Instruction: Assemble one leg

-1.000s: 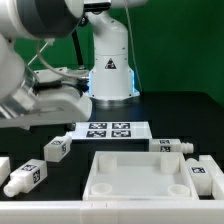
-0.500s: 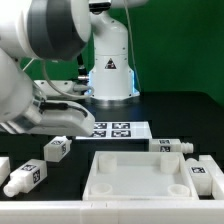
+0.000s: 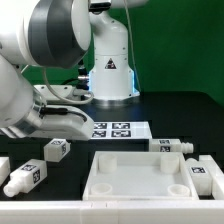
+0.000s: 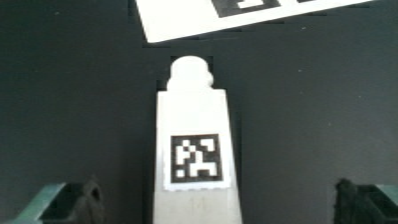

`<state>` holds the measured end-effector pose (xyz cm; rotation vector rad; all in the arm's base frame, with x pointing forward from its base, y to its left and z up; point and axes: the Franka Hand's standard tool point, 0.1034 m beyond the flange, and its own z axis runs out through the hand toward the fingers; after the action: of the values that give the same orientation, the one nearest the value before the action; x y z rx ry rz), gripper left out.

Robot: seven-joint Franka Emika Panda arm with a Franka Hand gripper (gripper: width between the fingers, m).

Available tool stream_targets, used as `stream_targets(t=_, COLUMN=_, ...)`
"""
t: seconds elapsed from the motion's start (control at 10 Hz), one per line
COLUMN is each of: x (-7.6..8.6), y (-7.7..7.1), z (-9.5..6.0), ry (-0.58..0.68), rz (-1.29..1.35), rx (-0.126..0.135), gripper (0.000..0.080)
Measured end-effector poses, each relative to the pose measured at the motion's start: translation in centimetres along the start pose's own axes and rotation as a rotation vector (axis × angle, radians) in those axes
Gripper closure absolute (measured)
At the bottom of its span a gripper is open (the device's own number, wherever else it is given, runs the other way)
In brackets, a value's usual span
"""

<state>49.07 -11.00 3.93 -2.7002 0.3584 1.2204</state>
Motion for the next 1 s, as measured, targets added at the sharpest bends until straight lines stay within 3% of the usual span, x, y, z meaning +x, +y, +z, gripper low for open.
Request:
stream_targets(t=0.2, x=1.0, y=0.3, z=0.9, ry=-0.01, rz=0.007, rx=-0.003, gripper=0.0151)
stream_targets(t=0.4, x=1.7, y=0.9, z=2.0, ry=-0.027, rz=0.012, rx=0.02, gripper=0.0151)
stream_targets(t=0.6, x=2.0, y=0.8, z=2.5, ry=-0.018, rz=0.008, rx=0.017, gripper=0.0151)
stream_targets(t=0.7, x=2.0, y=0.7, z=2.7, ry=-0.02, rz=0.007, rx=0.014, gripper=0.0274)
stream_targets(t=0.8, x=2.0, y=0.5, z=2.8, ry=-0.019, rz=0.005, rx=0.012, gripper=0.0274)
stream_targets(t=1.0, x=2.0, y=0.2, z=2.7, ry=-0.018, rz=0.0, rx=0.007, gripper=0.0514)
